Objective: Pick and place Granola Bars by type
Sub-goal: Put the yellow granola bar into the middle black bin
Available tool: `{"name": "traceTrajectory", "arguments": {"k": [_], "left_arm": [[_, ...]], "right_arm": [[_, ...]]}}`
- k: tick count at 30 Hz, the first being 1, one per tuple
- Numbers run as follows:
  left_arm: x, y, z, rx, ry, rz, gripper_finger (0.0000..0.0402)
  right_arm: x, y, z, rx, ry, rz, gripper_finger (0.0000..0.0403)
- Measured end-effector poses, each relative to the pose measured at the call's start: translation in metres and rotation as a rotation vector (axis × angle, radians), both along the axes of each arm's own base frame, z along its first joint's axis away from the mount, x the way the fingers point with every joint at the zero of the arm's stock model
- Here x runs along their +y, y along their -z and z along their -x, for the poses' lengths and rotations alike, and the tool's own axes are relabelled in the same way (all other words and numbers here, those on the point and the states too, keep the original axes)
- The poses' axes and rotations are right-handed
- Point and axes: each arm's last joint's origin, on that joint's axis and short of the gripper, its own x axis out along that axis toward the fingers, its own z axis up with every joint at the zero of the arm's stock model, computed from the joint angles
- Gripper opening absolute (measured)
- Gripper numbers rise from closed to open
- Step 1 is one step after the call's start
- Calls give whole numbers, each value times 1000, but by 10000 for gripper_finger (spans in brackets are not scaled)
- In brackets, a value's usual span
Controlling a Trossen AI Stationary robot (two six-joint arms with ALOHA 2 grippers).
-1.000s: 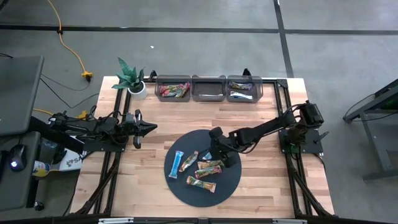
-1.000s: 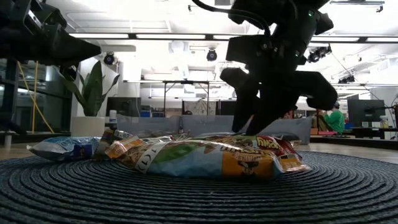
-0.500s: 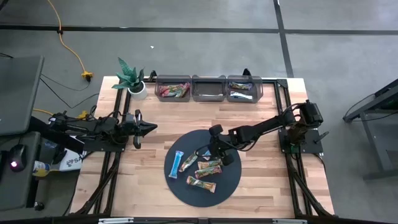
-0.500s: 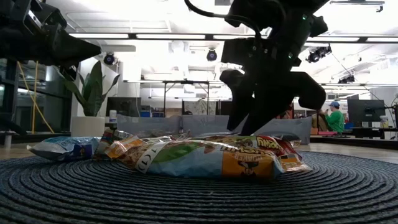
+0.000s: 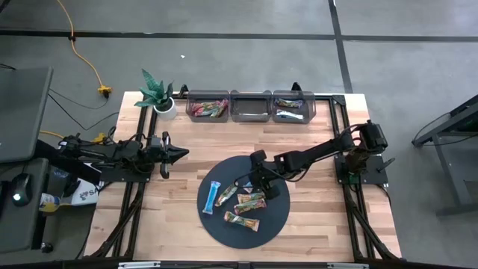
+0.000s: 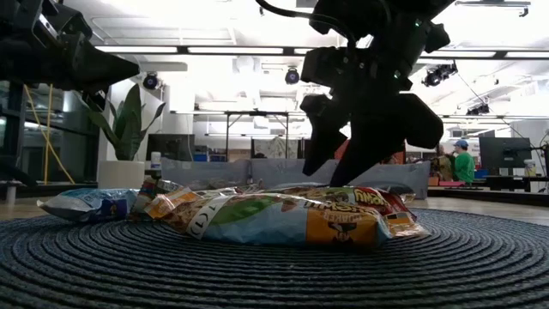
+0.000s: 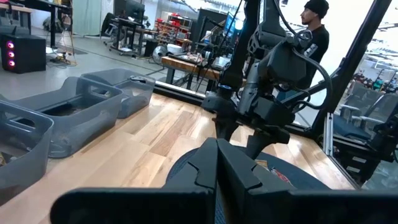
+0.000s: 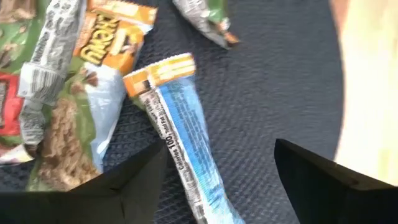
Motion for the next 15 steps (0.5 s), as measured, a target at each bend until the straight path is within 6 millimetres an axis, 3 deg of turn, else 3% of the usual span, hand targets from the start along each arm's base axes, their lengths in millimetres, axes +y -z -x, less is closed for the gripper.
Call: {"name": "traceTrajectory", "arguments": {"k": [8, 15], "left_arm": [[0, 0, 0, 1, 0, 0, 1], [0, 0, 0, 0, 2, 0, 1]], "right_arm": [[3, 24, -4, 68, -55, -57, 281], [4, 28, -8, 52, -71, -96, 281]]}}
